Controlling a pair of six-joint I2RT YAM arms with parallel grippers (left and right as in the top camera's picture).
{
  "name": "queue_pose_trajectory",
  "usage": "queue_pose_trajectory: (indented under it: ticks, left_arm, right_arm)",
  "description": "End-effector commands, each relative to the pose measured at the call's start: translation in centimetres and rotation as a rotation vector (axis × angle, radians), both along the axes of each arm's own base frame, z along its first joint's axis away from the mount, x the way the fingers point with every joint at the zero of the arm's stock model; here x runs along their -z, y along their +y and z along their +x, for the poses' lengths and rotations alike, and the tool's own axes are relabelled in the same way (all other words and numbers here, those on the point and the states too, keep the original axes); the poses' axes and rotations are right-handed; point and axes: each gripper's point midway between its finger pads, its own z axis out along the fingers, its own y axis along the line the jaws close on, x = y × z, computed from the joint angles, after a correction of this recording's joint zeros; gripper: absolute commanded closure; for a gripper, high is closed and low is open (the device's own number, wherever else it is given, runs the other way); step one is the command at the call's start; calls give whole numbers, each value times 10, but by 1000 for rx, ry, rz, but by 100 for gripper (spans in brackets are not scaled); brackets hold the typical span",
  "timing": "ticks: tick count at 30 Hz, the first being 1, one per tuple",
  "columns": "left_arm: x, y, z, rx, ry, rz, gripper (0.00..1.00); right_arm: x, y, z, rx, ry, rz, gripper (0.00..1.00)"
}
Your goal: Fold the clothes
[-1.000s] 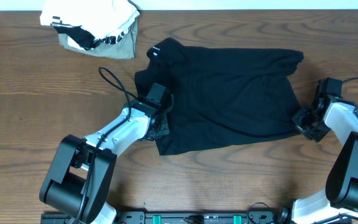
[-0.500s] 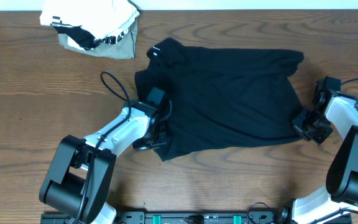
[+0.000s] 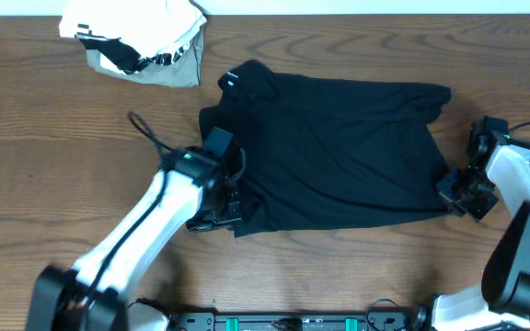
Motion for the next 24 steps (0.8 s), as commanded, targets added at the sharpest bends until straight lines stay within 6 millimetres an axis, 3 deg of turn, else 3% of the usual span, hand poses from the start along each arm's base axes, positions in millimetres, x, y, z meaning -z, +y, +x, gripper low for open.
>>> queue_pose_trajectory:
  ticks: [1,11,20,24]
  left_arm:
    - [-31,-13,-3,36,-65,-117,94]
    - [-84,-10,-10,26,-271,-216,94]
    - [-121,-16,-24,20,-369,-342,94]
    - [-130,-24,-33,14,-353,-415,94]
  right_arm:
    - [-24,-10,6,33,-68,-53,99]
    - [-66,-15,-2,43,-163,-127,98]
    - [-68,-12,-17,54,-118,-120,98]
    - [-70,-22,-29,153,-81,-183,98]
